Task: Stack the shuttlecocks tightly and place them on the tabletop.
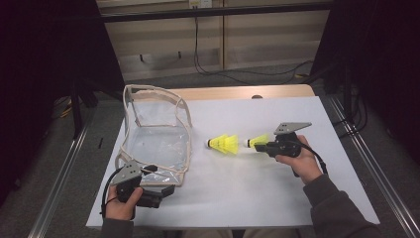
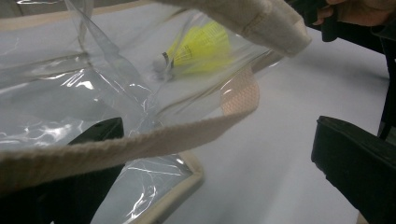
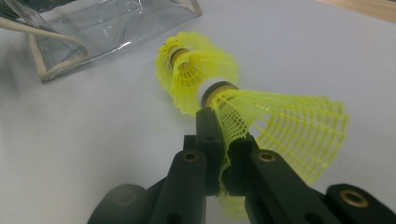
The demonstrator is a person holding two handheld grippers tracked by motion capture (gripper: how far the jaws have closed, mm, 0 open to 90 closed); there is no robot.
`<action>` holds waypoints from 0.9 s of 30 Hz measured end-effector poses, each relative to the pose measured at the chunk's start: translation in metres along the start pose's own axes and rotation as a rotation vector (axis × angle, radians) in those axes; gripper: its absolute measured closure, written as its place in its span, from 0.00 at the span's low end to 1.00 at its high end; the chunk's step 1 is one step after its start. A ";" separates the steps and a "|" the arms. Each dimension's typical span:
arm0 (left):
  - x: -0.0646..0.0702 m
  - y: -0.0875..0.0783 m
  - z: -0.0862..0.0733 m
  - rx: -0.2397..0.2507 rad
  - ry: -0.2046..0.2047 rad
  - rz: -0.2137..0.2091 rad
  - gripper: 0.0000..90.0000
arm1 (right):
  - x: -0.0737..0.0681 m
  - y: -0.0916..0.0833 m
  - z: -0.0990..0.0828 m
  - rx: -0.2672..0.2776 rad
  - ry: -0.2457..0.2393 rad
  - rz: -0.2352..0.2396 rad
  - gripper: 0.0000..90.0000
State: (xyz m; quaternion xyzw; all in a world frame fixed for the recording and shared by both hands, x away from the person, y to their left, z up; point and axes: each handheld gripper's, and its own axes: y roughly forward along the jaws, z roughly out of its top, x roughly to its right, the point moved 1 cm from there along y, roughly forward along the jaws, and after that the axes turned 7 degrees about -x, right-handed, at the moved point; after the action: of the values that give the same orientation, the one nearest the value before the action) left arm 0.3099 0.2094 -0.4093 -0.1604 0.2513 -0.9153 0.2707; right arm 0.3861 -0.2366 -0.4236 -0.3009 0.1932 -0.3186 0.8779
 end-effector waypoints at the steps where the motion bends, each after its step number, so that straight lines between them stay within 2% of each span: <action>1: 0.000 0.000 0.000 -0.001 0.000 0.000 0.04 | 0.000 0.001 0.001 0.001 -0.001 -0.001 0.98; 27: 0.000 0.000 0.000 0.000 0.000 -0.002 0.04 | 0.000 0.017 0.009 -0.025 -0.008 -0.011 0.97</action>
State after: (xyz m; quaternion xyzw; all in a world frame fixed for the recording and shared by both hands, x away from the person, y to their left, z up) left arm 0.3100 0.2097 -0.4092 -0.1605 0.2510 -0.9156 0.2701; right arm 0.3980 -0.2225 -0.4279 -0.3141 0.1918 -0.3196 0.8732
